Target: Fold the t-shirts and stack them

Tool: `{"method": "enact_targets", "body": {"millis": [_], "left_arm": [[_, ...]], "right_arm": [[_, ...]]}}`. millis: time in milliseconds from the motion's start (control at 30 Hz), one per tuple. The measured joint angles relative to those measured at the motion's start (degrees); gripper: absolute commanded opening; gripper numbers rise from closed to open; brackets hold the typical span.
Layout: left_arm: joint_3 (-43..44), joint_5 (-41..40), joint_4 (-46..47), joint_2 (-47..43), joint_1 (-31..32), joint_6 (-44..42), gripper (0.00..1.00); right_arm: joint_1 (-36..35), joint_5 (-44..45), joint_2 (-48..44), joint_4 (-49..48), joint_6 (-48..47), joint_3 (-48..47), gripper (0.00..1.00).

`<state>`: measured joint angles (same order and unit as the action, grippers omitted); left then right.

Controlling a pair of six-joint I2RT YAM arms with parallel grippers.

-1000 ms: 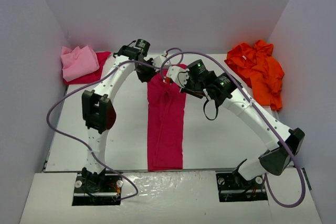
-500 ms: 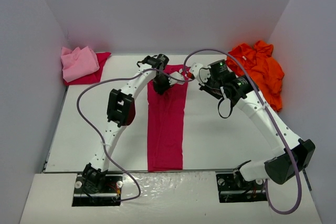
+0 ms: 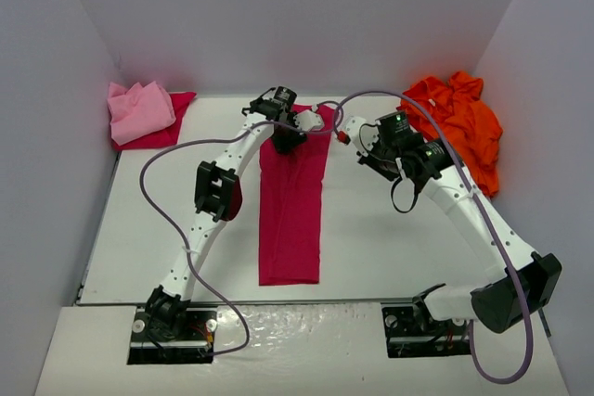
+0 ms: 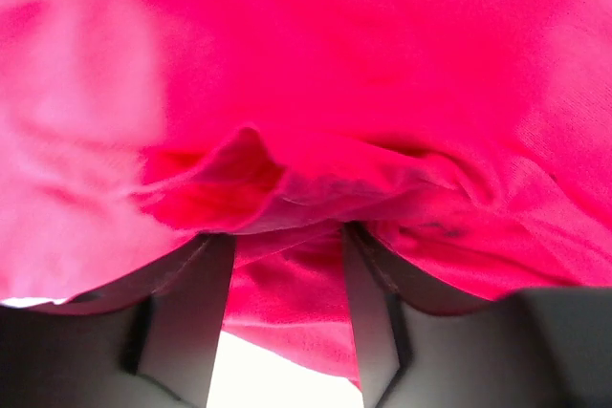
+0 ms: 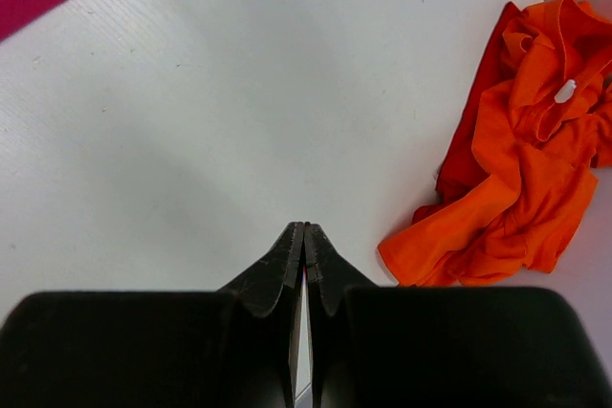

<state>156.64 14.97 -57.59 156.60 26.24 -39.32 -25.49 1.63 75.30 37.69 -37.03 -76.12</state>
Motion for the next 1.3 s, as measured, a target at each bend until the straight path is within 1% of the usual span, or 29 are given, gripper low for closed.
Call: {"method": "enact_targets", "body": {"millis": [300,367,433,500,567,667,700,767,800,833,867,900,933,1033,1067,1100,1167,1200,1300], "left_arm": [[0.5,-8.8,13.0,1.8,-0.5,3.5,0.5],[0.5,-9.5,14.3,1.9,-0.5,4.5,0.54],[0.1,-10.2,15.5,1.7,-0.4,5.2,0.56],[-2.2,-11.6,17.6,0.5,-0.4,5.5,0.6],[-6.6,-13.5,19.2,-1.9,-0.3,5.6,0.62],[-10.1,-15.3,19.9,-5.2,-0.1,5.6,0.68],[-11.4,-16.0,20.1,-6.8,0.0,5.5,0.7],[-14.4,-17.0,20.2,-10.8,0.3,5.2,0.72],[-16.4,-17.2,20.1,-13.6,0.5,4.9,0.84],[-18.3,-16.9,19.5,-16.5,0.8,4.7,0.92],[-20.2,-16.6,18.8,-19.6,1.2,4.4,0.92],[-22.9,-15.7,18.2,-23.3,1.7,3.9,0.92],[-26.3,-14.4,17.9,-27.5,2.3,3.3,0.92],[-38.4,-10.5,15.4,-41.0,5.0,1.6,0.92],[-42.6,-9.4,14.7,-45.4,6.1,1.2,0.92],[-47.8,-8.7,15.1,-49.9,7.8,0.9,0.9],[-56.1,-7.2,12.9,-56.3,10.4,0.4,0.89],[-60.2,-6.9,13.3,-58.8,11.9,0.3,0.89],[-72.7,-5.7,12.0,-64.0,15.9,0.5,0.88]], "right_arm": [[0.7,-0.6,-0.1,-0.6,0.8,1.0,0.01],[0.7,-0.6,-0.1,-0.6,0.8,1.1,0.01],[0.7,-0.6,-0.1,-0.7,0.8,1.2,0.01],[0.7,-0.6,-0.1,-0.7,0.8,1.2,0.01],[0.7,-0.6,-0.1,-0.7,0.8,1.2,0.01],[0.7,-0.7,-0.2,-1.0,0.8,1.3,0.02],[0.7,-0.7,-0.2,-1.1,0.8,1.4,0.06],[0.7,-0.6,-0.6,-1.1,0.7,1.5,0.24],[0.8,-0.5,-0.9,-1.1,0.5,1.6,0.39],[0.9,-0.4,-1.4,-1.1,0.5,1.6,0.5],[1.0,-0.1,-1.9,-1.2,0.4,1.6,0.58],[1.3,0.5,-2.4,-1.3,0.3,1.6,0.7],[1.6,1.3,-2.9,-1.5,0.0,1.6,0.72],[3.0,3.6,-3.7,-2.3,-0.1,1.7,0.74],[3.5,4.4,-3.9,-2.6,-0.2,1.7,0.8],[4.1,5.0,-3.9,-2.8,-0.2,1.7,0.81],[4.9,5.8,-3.9,-3.2,-0.1,1.7,0.81],[5.3,6.2,-3.9,-3.4,0.1,1.7,0.81],[6.3,7.0,-3.8,-4.2,1.1,1.7,0.82]]}}
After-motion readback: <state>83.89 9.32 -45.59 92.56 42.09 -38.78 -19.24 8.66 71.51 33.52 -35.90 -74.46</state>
